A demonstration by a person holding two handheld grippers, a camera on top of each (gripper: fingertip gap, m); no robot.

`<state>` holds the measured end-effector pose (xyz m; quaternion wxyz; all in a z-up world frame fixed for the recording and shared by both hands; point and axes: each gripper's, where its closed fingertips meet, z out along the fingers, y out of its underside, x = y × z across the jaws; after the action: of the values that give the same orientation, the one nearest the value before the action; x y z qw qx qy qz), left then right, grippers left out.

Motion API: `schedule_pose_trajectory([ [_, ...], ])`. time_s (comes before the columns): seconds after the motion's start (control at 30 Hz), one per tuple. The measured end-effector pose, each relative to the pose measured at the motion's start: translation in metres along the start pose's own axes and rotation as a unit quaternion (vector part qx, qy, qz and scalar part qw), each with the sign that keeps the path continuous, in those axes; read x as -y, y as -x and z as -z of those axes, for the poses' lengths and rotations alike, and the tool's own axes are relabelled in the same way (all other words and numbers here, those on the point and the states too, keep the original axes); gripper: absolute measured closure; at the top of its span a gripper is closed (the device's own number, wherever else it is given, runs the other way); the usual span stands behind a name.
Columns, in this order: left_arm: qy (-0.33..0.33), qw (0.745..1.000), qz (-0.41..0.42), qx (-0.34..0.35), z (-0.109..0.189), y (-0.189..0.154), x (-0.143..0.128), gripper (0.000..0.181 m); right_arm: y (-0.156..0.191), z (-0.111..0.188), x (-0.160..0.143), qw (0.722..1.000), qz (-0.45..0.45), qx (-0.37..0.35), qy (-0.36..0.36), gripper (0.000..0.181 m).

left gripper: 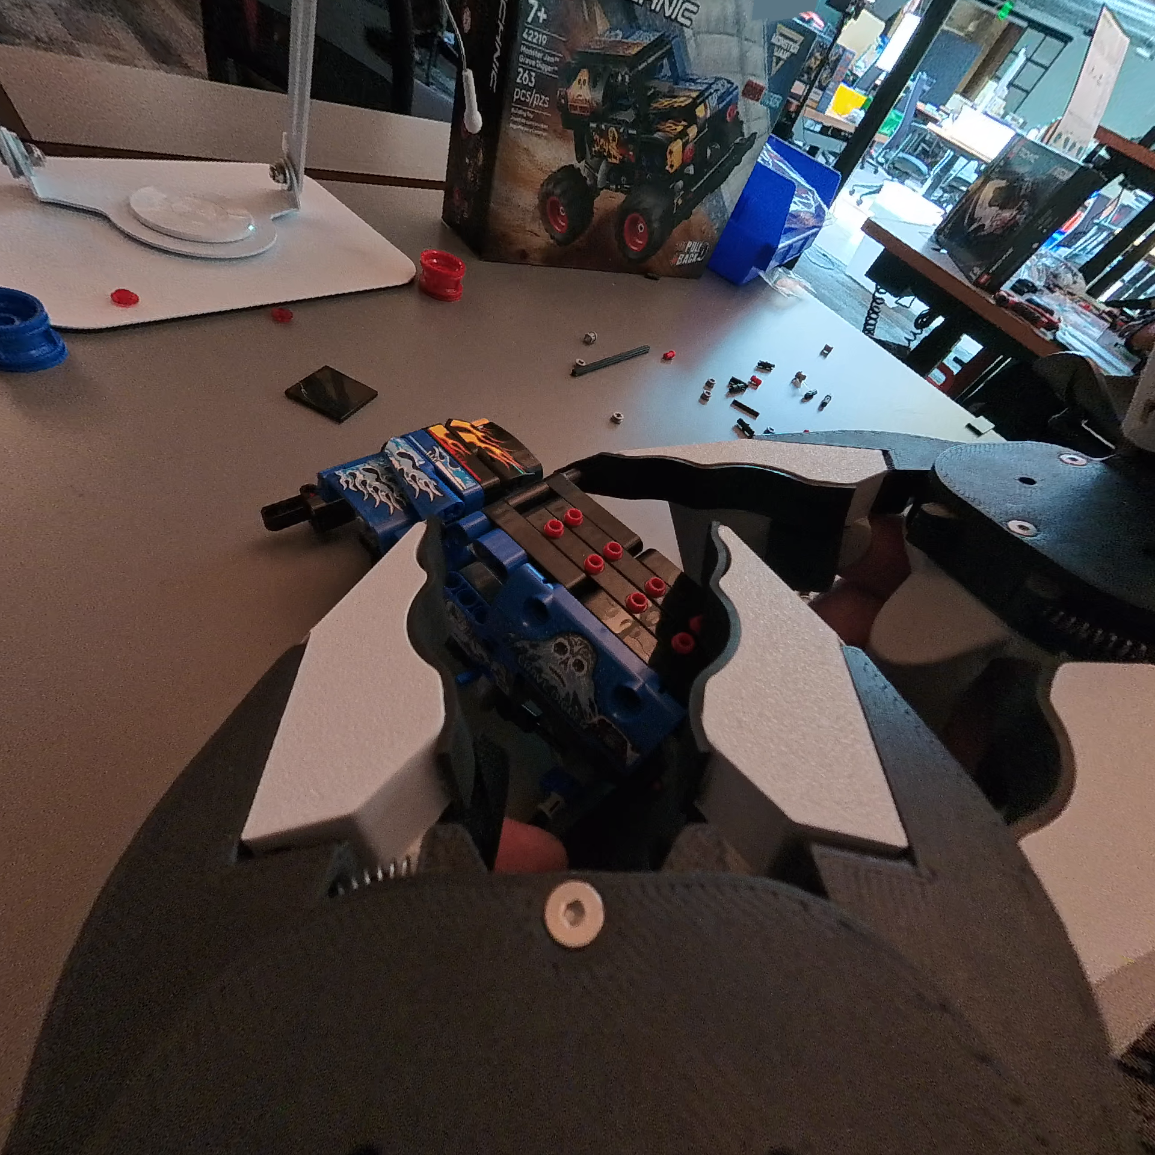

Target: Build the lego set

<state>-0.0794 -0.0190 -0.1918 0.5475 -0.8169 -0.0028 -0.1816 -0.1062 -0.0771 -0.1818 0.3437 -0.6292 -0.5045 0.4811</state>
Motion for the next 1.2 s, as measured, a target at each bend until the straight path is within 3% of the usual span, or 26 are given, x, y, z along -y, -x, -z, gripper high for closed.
schedule_pose_trajectory([
  [0.3,0.015,0.999,-0.027,0.011,-0.004,-0.001,-0.002,0.092,0.0,0.004,0.0,1.0,0.009,0.021,0.006,0.025],
  [0.47,0.022,0.999,-0.049,0.006,0.001,0.002,-0.001,0.101,-0.013,0.03,0.004,1.0,0.008,0.021,-0.002,0.034],
  [0.6,0.034,0.997,-0.071,-0.006,0.008,-0.003,-0.006,0.094,-0.043,0.073,-0.002,0.999,0.038,-0.001,0.022,0.076],
  [0.63,0.031,0.996,-0.081,0.0,0.008,-0.001,-0.005,0.094,-0.053,0.081,-0.007,0.998,0.055,-0.01,0.042,0.095],
  [0.7,0.025,0.995,-0.097,0.008,0.006,0.0,-0.003,0.096,-0.07,0.092,-0.025,0.99,0.088,-0.029,0.108,0.102],
  [0.8,0.025,0.993,-0.118,0.019,0.004,0.005,0.002,0.102,-0.072,0.092,-0.05,0.98,0.084,-0.005,0.179,0.103],
  [0.9,0.035,0.993,-0.112,0.014,0.001,0.016,0.005,0.1,-0.066,0.089,-0.074,0.966,0.077,0.028,0.245,0.13],
  [1.0,0.031,0.993,-0.116,0.018,0.0,0.028,0.01,0.104,-0.064,0.083,-0.085,0.96,0.064,0.045,0.269,0.155],
  [1.07,0.033,0.991,-0.127,0.013,-0.001,0.032,0.013,0.102,-0.061,0.08,-0.085,0.96,0.065,0.053,0.267,0.181],
  [1.2,0.029,0.99,-0.139,0.017,0.001,0.044,0.018,0.105,-0.06,0.078,-0.077,0.965,0.073,0.065,0.245,0.181],
])
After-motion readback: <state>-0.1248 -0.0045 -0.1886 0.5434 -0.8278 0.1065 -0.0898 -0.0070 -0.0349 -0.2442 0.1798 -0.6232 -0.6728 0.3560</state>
